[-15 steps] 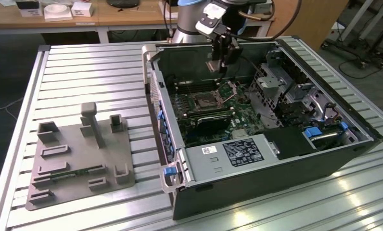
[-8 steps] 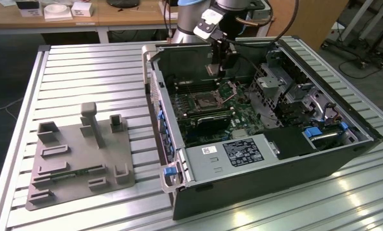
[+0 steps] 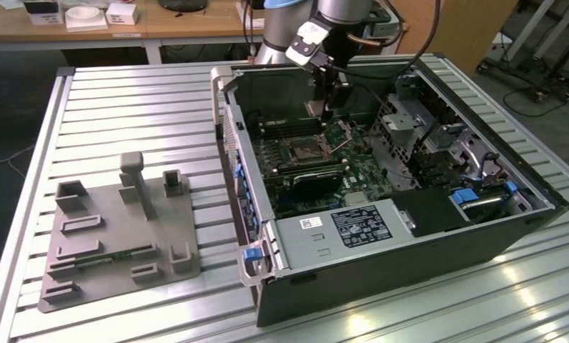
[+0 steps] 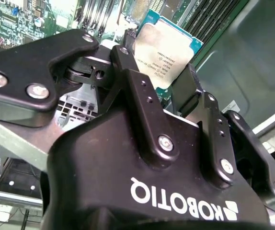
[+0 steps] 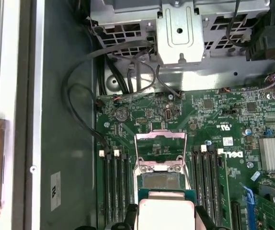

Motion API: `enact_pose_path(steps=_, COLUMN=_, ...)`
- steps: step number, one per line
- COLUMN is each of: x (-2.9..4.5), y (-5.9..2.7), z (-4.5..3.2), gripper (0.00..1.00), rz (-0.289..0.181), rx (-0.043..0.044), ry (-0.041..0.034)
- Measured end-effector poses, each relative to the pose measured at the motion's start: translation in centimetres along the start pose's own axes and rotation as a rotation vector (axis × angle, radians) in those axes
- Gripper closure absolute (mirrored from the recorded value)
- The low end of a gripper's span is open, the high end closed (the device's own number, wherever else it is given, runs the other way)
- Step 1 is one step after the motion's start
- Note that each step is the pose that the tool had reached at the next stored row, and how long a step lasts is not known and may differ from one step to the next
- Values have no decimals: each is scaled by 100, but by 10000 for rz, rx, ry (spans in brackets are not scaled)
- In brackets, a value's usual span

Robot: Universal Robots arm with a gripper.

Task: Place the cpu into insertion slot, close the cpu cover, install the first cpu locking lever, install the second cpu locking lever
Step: 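Place the cpu into insertion slot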

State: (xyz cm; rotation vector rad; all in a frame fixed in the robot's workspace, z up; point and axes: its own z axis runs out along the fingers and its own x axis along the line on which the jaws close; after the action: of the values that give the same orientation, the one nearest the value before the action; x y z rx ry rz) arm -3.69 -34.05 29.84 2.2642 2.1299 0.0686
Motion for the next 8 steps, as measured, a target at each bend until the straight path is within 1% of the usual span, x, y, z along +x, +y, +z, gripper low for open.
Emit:
enact_pose_path(steps=3, x=-1, y=-6, z=51, gripper=46, rz=-20, rx=3, ry=2)
enact_pose_path(steps=8, x=-4, y=-23, z=142, gripper=46, rz=-586, rx=17, ry=33)
